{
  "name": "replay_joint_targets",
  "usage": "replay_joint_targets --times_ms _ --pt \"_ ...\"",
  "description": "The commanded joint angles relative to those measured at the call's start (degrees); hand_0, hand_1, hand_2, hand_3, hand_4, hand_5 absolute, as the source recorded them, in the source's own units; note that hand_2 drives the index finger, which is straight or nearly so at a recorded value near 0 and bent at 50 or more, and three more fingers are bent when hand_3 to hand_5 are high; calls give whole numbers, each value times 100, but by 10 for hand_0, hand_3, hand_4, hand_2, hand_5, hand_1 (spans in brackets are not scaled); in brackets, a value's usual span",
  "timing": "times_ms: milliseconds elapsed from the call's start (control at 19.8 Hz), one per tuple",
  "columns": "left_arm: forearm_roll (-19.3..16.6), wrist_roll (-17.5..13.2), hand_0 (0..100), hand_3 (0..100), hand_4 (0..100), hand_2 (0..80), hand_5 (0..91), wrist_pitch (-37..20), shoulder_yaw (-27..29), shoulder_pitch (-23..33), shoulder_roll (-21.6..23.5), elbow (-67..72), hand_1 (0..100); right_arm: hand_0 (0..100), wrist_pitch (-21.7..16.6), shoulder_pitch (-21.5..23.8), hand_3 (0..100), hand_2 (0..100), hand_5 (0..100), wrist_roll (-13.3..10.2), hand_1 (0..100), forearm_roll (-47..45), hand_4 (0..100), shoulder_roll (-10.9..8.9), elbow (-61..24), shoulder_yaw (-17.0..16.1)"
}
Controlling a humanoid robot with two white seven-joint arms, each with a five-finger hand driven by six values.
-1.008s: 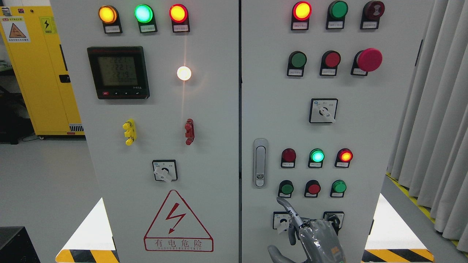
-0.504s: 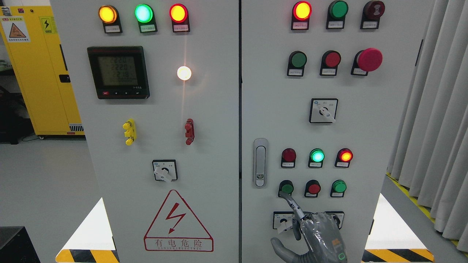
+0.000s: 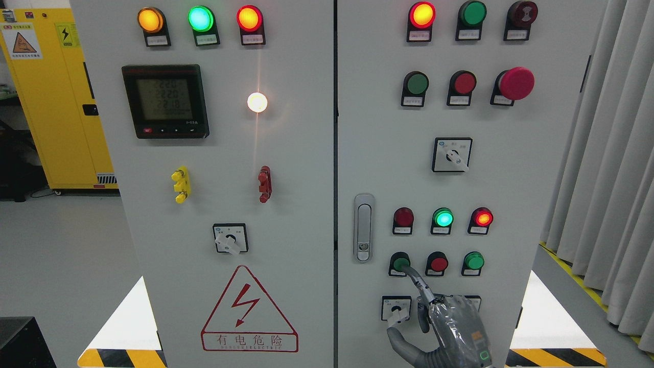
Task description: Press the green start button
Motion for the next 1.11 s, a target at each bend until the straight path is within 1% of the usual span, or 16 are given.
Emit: replay_joint_targets --times_ms 0,908,1059 --pt "0 2 120 0 0 0 0 -5 0 -2 0 0 556 281 70 -24 979 24 1000 45 688 -13 952 -79 200 33" --pt "0 2 120 0 0 0 0 -5 0 -2 0 0 556 286 96 -147 981 25 1000 45 676 -22 952 -79 157 182" --pt "0 2 120 0 0 0 0 -5 0 -2 0 0 556 286 157 -139 981 25 1000 45 675 -22 952 -79 157 182"
